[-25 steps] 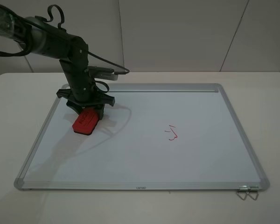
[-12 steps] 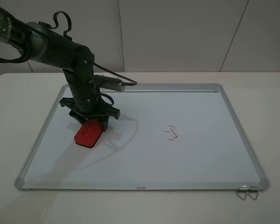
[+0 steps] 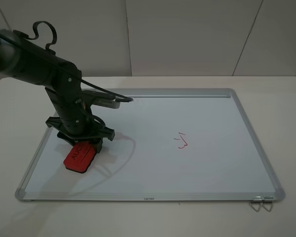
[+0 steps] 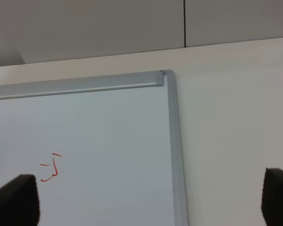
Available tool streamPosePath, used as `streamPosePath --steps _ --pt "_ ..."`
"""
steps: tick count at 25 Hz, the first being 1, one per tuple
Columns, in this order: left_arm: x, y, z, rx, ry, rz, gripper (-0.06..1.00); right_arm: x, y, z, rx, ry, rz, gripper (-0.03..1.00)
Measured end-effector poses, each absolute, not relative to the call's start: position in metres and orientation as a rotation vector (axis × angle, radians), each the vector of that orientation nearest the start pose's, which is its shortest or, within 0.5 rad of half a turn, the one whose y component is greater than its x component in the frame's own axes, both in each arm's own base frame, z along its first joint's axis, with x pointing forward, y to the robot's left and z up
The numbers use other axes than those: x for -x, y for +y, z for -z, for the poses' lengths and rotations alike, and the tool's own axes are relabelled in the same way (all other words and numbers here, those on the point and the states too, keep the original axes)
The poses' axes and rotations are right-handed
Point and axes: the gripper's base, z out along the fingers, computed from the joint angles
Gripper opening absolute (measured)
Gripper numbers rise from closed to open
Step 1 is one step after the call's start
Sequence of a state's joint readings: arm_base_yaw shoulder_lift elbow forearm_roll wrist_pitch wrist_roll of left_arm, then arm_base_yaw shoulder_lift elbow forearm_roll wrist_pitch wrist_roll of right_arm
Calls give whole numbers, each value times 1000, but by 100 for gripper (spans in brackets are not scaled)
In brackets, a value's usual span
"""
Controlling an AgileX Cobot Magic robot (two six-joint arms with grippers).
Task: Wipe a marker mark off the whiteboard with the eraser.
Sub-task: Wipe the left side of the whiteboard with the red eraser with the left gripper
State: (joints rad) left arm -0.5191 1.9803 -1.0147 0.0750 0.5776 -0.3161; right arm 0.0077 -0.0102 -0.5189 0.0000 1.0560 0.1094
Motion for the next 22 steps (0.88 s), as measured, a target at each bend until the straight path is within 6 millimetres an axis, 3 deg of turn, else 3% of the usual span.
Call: streamPosePath --steps 8,16,22 --pt "-296 -161 -101 -393 2975 -2 59 9 0 -283 -102 2009 -75 83" --pt "-346 -156 -114 -316 2899 -13 59 9 0 -283 -102 2009 -75 83" --pt "-384 -164 -131 -299 2823 -12 59 9 0 -283 -102 2009 -75 83"
